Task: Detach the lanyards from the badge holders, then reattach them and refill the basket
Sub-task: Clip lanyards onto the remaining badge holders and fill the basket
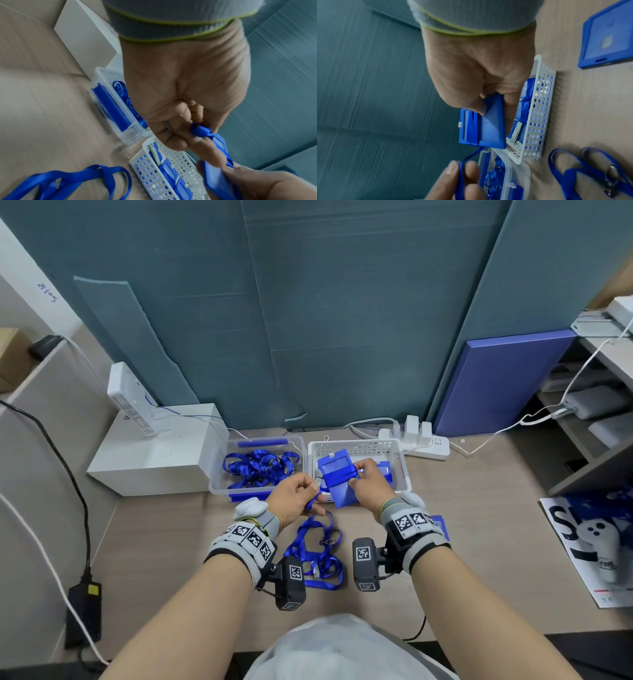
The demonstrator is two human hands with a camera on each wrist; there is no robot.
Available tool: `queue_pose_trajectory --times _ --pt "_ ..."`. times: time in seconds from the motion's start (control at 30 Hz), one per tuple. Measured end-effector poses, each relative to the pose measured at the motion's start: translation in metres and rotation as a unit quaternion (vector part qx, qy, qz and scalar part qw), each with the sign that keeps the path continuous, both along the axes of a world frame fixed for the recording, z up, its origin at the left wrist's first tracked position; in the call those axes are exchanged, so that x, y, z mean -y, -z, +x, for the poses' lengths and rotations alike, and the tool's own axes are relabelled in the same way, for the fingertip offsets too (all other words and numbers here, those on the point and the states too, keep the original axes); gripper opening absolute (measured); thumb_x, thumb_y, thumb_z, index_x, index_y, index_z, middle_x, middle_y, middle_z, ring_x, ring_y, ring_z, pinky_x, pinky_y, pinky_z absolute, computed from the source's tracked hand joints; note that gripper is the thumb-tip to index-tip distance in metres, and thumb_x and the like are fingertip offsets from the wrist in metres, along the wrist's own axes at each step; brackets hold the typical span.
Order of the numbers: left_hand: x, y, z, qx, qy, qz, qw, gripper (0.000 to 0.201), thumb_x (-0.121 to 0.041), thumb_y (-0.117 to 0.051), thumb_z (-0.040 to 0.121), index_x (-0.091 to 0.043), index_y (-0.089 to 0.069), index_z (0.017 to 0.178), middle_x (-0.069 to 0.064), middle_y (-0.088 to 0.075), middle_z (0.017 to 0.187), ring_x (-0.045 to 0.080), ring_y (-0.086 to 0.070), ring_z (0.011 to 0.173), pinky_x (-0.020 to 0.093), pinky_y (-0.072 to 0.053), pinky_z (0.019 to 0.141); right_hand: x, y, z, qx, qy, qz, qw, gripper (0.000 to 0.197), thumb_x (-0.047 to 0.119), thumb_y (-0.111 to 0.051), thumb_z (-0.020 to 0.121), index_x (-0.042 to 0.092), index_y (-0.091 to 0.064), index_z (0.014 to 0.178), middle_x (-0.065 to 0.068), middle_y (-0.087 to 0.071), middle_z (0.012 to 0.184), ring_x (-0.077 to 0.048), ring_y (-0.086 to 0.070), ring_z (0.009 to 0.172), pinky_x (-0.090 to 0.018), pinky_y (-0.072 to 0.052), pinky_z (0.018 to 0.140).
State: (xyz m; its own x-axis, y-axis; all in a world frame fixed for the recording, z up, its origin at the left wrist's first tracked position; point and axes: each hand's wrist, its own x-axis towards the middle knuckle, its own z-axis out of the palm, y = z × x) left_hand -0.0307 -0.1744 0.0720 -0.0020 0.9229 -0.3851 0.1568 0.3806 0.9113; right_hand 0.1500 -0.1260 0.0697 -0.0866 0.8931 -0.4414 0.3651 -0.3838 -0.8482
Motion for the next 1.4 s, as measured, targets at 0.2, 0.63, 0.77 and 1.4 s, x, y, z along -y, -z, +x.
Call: queue_pose_trajectory --times 0.2,0.63,0.77,1.4 --pt "-0.011 -0.005 0.003 -0.038 -0.058 0.092 0.993 0.009 -0.003 -0.069 0.09 -0.011 -0.066 0.093 0.005 -0.068 0.079 0.012 -0.063 0.066 0.026 -0.054 0.068 0.005 0.004 -0.005 0.008 -0.023 -0.001 1.0 0.016 0.004 -0.049 0.095 0.019 -0.045 0.101 -0.004 -0.054 0.081 -0.019 -0.046 0.072 -0.031 -0.038 0.06" --pt "-0.018 -0.004 0.014 -0.31 -0.063 0.185 0.931 0.009 -0.022 -0.071 0.089 -0.03 -0.069 0.092 -0.011 -0.067 0.088 0.009 -0.063 0.079 0.028 -0.052 0.077 0.015 0.007 -0.022 -0.039 -0.079 0.007 0.996 0.03 -0.001 -0.048 0.088 0.024 -0.065 0.093 -0.014 -0.072 0.105 -0.033 -0.068 0.104 -0.056 -0.057 0.092" --pt "-0.016 -0.001 0.013 -0.395 -0.033 0.204 0.895 0.02 -0.018 -0.067 0.089 -0.027 -0.049 0.092 -0.009 -0.056 0.089 0.016 -0.055 0.074 0.031 -0.045 0.064 0.018 0.014 -0.027 -0.057 -0.086 -0.01 0.995 0.029 0.015 -0.051 0.079 0.025 -0.067 0.1 -0.009 -0.073 0.105 -0.029 -0.07 0.102 -0.055 -0.059 0.089" --pt "-0.017 0.005 0.02 -0.517 0.102 0.184 0.829 0.012 -0.026 -0.059 0.095 -0.03 -0.068 0.101 -0.009 -0.069 0.105 0.018 -0.056 0.101 0.037 -0.028 0.093 0.022 0.018 -0.017 -0.083 -0.027 0.012 0.996 0.033 -0.008 -0.046 0.096 0.02 -0.061 0.091 -0.007 -0.069 0.092 -0.022 -0.066 0.085 -0.042 -0.06 0.081"
